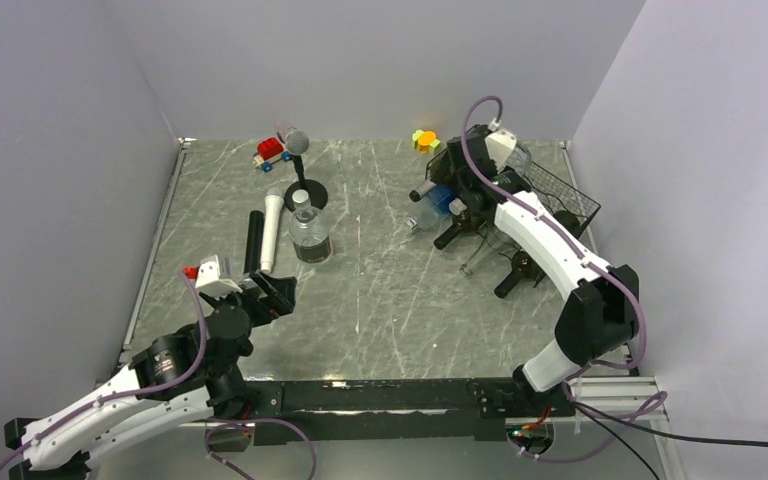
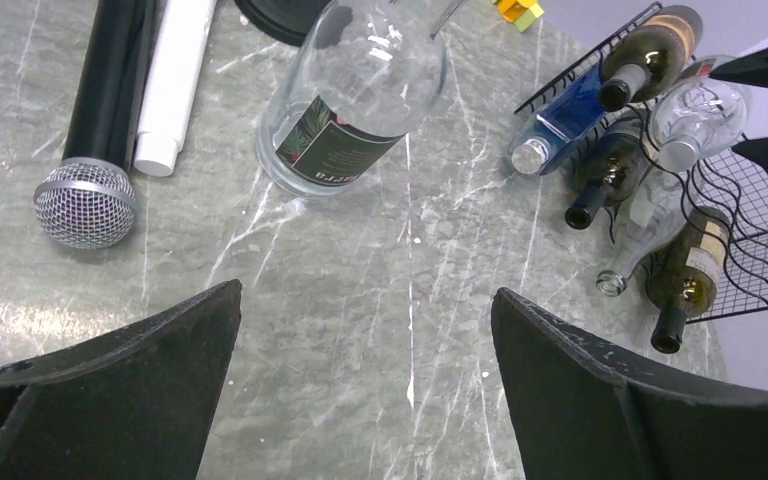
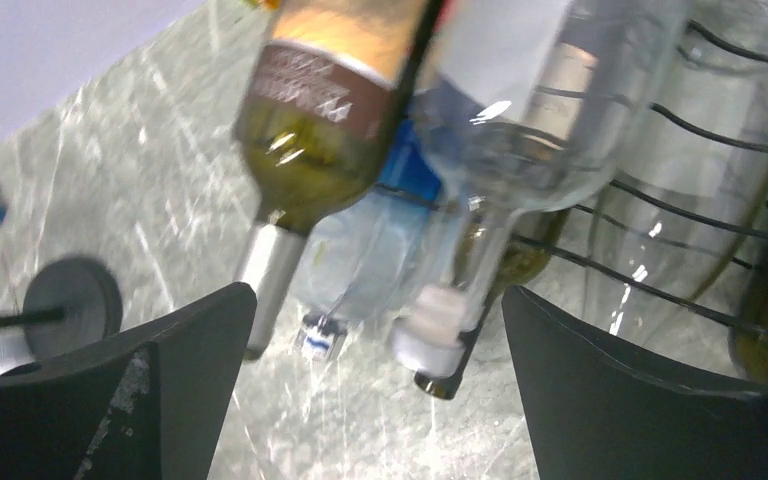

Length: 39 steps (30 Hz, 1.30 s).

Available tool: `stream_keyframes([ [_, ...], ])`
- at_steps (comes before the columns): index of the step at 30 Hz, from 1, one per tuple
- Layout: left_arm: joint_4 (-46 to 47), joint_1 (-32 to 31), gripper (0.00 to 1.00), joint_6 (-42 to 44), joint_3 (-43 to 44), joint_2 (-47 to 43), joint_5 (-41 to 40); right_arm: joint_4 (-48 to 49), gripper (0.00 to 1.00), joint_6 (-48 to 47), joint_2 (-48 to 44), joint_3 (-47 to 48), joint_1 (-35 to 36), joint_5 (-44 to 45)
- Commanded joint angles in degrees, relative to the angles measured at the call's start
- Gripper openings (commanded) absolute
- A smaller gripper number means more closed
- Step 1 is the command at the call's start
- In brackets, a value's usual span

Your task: Put the wine bottle on the wine rack

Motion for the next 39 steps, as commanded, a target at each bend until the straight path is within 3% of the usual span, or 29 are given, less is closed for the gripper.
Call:
stream_keyframes([
  [1,4.8,0.1,0.99,6.1,2.4,-2.0,1.9,3.5,1.00,-11.5,-3.7,4.2,3.9,-3.0],
  [9,5.2,0.1,0.99,12.6,5.3,-1.1,7.6,17.2,1.00,-21.7,-11.6,-1.9,8.9,-25.0],
  [13,5.6,0.1,0.99,13.2,6.1,-1.9,8.8,19.8,1.00,-24.8,-13.1,-2.6,12.0,-29.9],
  [25,0.0,0.1,0.99,10.2,5.5,-6.5,7.3,22.3,1.00,-28.4,-6.1,4.6,21.1,-25.9],
  [32,-0.1,0.1,0.99,10.3,5.1,-9.0,7.3,24.3,0.97,-33.0,3.0,10.4,27.3,-12.8],
  [39,-2.0,0.1,0.99,7.9,5.4,-9.1,5.2,20.2,0.94,-35.5,14.0,20.7,30.7,-9.1],
])
